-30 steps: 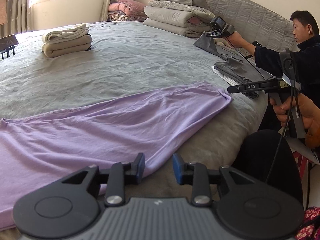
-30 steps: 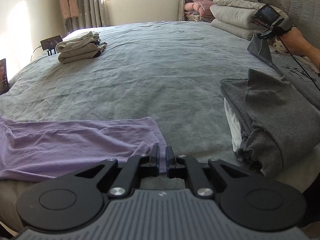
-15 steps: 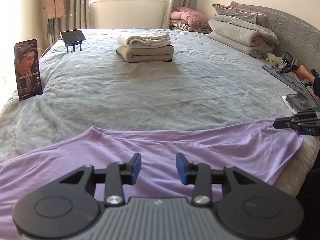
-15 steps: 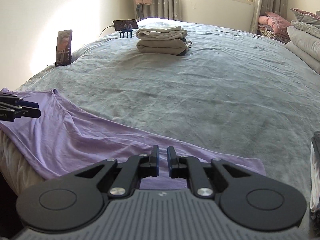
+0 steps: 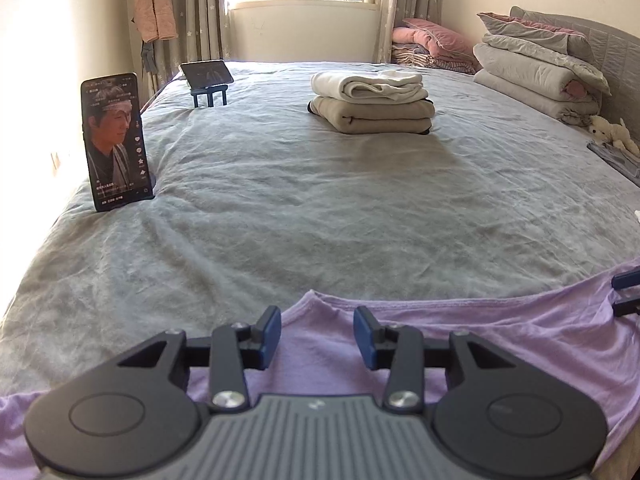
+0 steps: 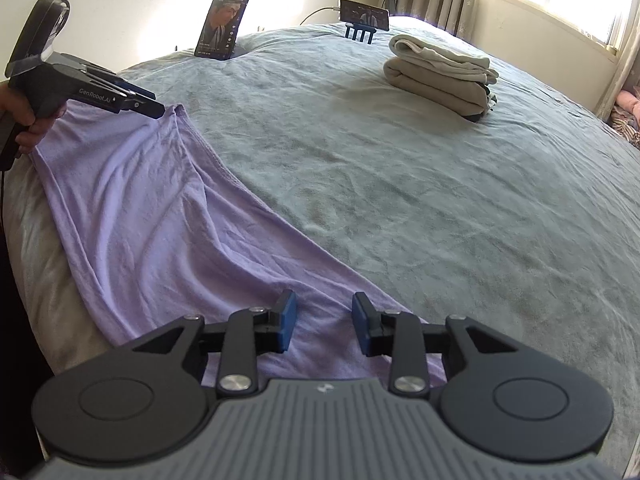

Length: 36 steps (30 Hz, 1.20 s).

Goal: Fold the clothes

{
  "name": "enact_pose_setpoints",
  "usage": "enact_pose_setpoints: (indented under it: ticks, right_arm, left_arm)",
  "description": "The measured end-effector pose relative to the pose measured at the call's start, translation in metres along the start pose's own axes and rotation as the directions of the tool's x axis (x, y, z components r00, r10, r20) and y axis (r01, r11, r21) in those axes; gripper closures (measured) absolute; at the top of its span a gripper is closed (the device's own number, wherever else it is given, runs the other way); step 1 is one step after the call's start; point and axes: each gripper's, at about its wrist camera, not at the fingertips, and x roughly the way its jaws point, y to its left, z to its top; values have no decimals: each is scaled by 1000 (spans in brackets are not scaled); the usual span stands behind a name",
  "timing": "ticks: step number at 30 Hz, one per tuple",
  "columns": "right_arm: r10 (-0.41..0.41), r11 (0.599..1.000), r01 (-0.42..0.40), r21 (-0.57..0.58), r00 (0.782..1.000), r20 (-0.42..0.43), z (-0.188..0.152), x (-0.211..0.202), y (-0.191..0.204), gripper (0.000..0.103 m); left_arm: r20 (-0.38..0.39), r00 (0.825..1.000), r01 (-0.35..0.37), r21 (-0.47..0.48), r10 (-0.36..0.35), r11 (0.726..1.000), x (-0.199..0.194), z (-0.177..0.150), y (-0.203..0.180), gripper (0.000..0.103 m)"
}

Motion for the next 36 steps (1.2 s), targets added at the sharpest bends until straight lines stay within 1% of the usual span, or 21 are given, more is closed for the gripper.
enact_pose_setpoints:
  ticks: [3, 4, 5, 6, 7, 8, 9, 11, 16, 21, 24, 26, 29, 32, 36]
  right_arm:
    - [19, 1000, -19, -10, 1000, -14, 1, 5, -2, 69]
    - [24, 1000, -24, -11, 1000, -16, 1, 5, -2, 71]
    - [27, 1000, -27, -13, 1000, -14, 1, 6, -2, 78]
    - [30, 999, -31, -14, 999, -13, 0, 6, -2, 83]
    - [30, 999, -30, -17, 999, -11, 0, 6, -1, 93]
    - [26, 999, -26, -20, 1000, -7, -1, 5, 0, 98]
    - [21, 1000, -21, -21, 1000, -1, -1, 3, 1, 99]
    - [5, 1000, -4, -16, 1000, 17, -3, 0, 2, 100]
    - [-43, 999, 42, 19, 995, 86, -6, -15, 1, 101]
    - [-95, 995, 89, 55, 987, 133, -5, -25, -3, 101]
    - [-92, 994, 85, 62, 988, 124, -2, -22, -6, 101]
    - [-100, 994, 94, 60, 989, 105, -2, -14, -7, 101]
    - [-104, 993, 99, 68, 991, 79, -4, -1, -9, 101]
    - [-121, 990, 116, 74, 991, 62, -8, 9, -11, 101]
    - [-121, 989, 115, 91, 991, 65, -10, 11, -11, 101]
  left_arm:
    - [-7, 1000, 20, 15, -20, 1000, 10, 2, 0, 62]
    - [-12, 1000, 24, 19, -24, 1000, 14, 3, -1, 62]
    - [-15, 1000, 28, 22, -27, 999, 17, 3, -1, 63]
    - [-16, 999, 29, 22, -29, 999, 18, 3, -2, 71]
    - [-13, 999, 30, 23, -29, 999, 19, 2, -2, 79]
    - [-10, 1000, 30, 24, -30, 999, 19, 2, -2, 95]
    - [-5, 1000, 30, 22, -30, 999, 19, 1, -1, 100]
    - [27, 999, 26, 2, -26, 1000, 15, 1, 2, 102]
    - [116, 993, 20, -56, -14, 998, 0, 1, 11, 102]
    - [158, 987, 6, -92, 9, 996, -4, 3, 17, 102]
    - [142, 990, 4, -113, 13, 994, 1, 5, 19, 102]
    - [118, 993, -15, -115, 29, 993, 8, 5, 20, 102]
    - [87, 994, -50, -105, 59, 993, 20, 2, 20, 102]
    - [53, 993, -104, -92, 109, 990, 30, -1, 20, 103]
    - [37, 993, -104, -104, 108, 989, 32, -1, 23, 103]
